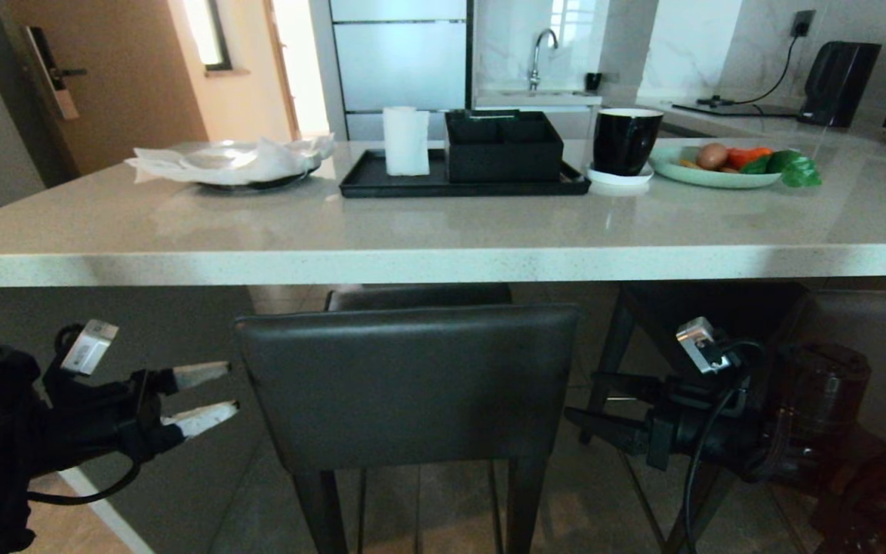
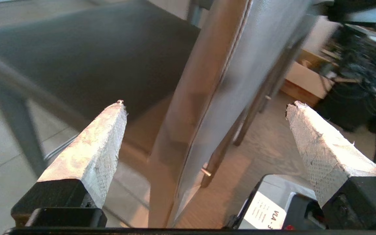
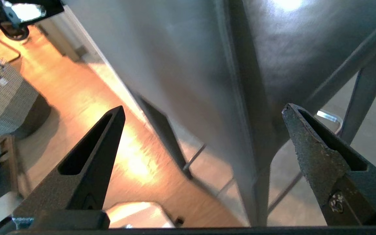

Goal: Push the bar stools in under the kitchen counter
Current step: Pull the gray chair out from under the dining table

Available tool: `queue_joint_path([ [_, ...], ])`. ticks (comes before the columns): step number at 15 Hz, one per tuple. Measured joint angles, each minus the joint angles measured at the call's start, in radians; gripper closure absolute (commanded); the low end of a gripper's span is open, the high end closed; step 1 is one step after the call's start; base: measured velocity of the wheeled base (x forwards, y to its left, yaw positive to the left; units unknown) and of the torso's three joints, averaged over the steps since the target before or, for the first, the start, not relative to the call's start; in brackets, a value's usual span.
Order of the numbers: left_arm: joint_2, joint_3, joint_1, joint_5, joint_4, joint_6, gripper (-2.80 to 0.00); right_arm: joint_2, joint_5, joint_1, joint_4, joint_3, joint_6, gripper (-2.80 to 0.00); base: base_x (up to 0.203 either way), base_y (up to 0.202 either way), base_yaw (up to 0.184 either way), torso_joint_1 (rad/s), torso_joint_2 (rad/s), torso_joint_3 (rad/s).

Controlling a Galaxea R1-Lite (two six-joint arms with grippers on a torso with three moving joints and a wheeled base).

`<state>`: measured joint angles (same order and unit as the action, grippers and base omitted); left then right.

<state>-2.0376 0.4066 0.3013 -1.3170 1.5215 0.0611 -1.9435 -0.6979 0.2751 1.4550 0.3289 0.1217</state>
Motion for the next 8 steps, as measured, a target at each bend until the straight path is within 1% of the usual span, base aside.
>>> queue_joint_path([
  [2, -0.029, 0.048, -0.033, 0.003, 0.000, 0.004, -2.80, -0.059, 0.004, 0.009, 0.061, 0.023, 0.010, -2.80, 0.000, 0.000, 0.000, 0.000, 0.00, 0.000],
  [5, -0.075, 0.124, -0.049, 0.003, 0.000, 0.019, -2.80, -0.109, 0.005, 0.007, 0.067, 0.095, 0.043, -2.80, 0.000, 0.000, 0.000, 0.000, 0.00, 0.000],
  [8, -0.093, 0.133, -0.058, -0.002, 0.000, 0.016, -2.80, -0.137, 0.000, 0.022, 0.067, 0.148, 0.047, -2.80, 0.000, 0.000, 0.000, 0.000, 0.00, 0.000],
])
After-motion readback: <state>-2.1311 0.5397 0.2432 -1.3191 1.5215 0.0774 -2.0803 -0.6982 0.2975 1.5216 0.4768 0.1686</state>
